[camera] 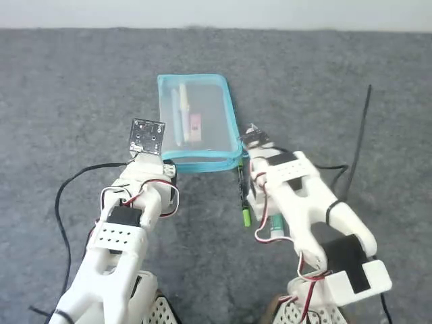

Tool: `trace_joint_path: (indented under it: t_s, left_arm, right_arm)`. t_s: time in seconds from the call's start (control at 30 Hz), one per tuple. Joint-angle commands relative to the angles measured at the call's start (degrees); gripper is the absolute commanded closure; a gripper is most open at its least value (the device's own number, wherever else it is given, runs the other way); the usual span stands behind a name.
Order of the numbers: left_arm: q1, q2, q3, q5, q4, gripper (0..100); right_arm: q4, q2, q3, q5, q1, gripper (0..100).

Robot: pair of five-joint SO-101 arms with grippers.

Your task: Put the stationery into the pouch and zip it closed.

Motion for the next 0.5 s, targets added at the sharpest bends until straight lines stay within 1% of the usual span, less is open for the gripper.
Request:
trace_joint_path:
  t_s: [0.0,0.03,0.13,0.23,0.33,0.47]
  left_arm:
    - [-0.4,-0.5,-1.4,0.8,-1.3,99]
    - [-0.4,-0.5,-1.4,0.8,-1.3,99]
    - [-0.4,-0.5,-1.4,0.8,-1.2,99]
    - [-0.4,-0.5,-1.3,0.6,-1.1,99]
    - [-0.4,-0.5,-1.3,0.6,-1.1,99]
    - [-0.4,-0.4,-1.3,0.6,-1.1,99]
  right_arm:
    - [-0.3,0.2,-2.7,0.4,6.5,96.5]
    - [0.1,0.2,-4.0,0.5,8.7,99.3]
    - [2.0,0.2,-9.0,1.7,14.4,98.4]
    - [3.7,0.7,-15.3,3.7,17.8,99.2]
    - [5.7,0.8,-21.6,3.6,19.0,99.2]
    - [6.1,0.8,-24.9,3.6,17.7,98.6]
